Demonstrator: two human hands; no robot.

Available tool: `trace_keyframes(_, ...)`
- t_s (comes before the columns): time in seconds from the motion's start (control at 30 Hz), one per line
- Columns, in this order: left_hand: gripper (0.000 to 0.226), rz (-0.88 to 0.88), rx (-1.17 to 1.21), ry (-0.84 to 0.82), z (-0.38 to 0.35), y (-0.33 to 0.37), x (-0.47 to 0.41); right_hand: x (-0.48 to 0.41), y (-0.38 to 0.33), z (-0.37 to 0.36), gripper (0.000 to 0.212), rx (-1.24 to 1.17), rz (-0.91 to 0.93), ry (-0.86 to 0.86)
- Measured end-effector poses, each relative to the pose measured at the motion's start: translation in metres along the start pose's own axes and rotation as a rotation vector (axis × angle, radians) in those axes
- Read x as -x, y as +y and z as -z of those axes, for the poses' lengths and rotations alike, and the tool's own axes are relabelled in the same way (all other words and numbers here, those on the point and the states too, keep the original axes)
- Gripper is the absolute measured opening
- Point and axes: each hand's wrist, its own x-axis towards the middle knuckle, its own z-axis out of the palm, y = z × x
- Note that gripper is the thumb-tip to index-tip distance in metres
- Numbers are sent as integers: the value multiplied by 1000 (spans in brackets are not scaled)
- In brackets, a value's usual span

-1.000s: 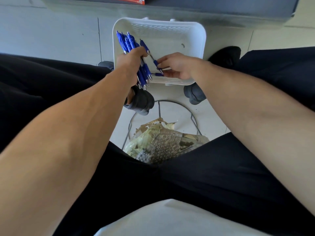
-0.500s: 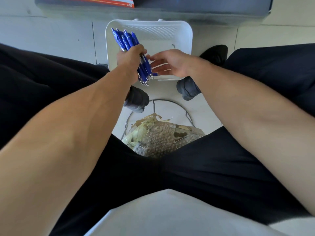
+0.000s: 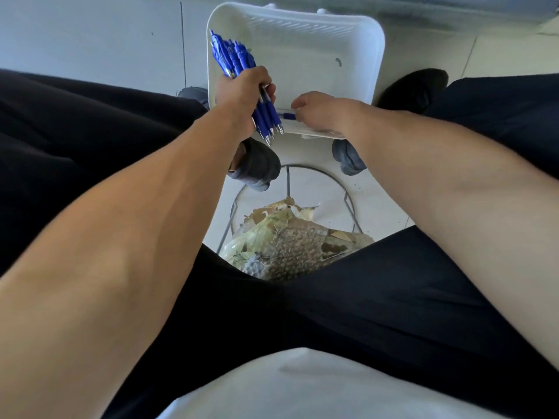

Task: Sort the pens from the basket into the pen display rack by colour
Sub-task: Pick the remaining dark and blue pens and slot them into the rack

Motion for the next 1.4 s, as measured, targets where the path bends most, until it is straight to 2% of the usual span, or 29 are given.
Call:
trace_keyframes(0.2,13,16,21,-29,4,4,-3,-17,-17,-1,39,235,34,-57)
trace_keyframes(0.33,14,23,1,-43,6,3,-4,-21,-20,-2,29,340,15,-45)
trace_keyframes(0.43,11,28,-24,-50,7,3,-2,-23,-20,-4,39,407,-2,-35)
trace_keyframes(0.53,12,20,-57,-64,8,3,2,-19,-20,-1,45,424,-12,-25)
trace_keyframes(0.63,12,8,-82,-81,10,2,8,-16,-17,2,37,405,14,-29)
trace_keyframes(0.8,13,-1,-77,-79,11,0,18,3,-8,1,28,192,-45,46)
trace_keyframes(0.93,16,-22,-121,-46,9,-2,25,27,-5,8,25,-390,8,127)
trace_keyframes(1.03,22,-20,-95,-57,10,-3,29,59,-6,16,14,-707,95,78)
trace_keyframes(1.2,28,-36,-128,-98,12,-5,48,91,-3,14,17,-884,198,9)
trace_keyframes(1.4,22,-80,-65,-217,9,2,79,115,1,7,11,-908,245,2)
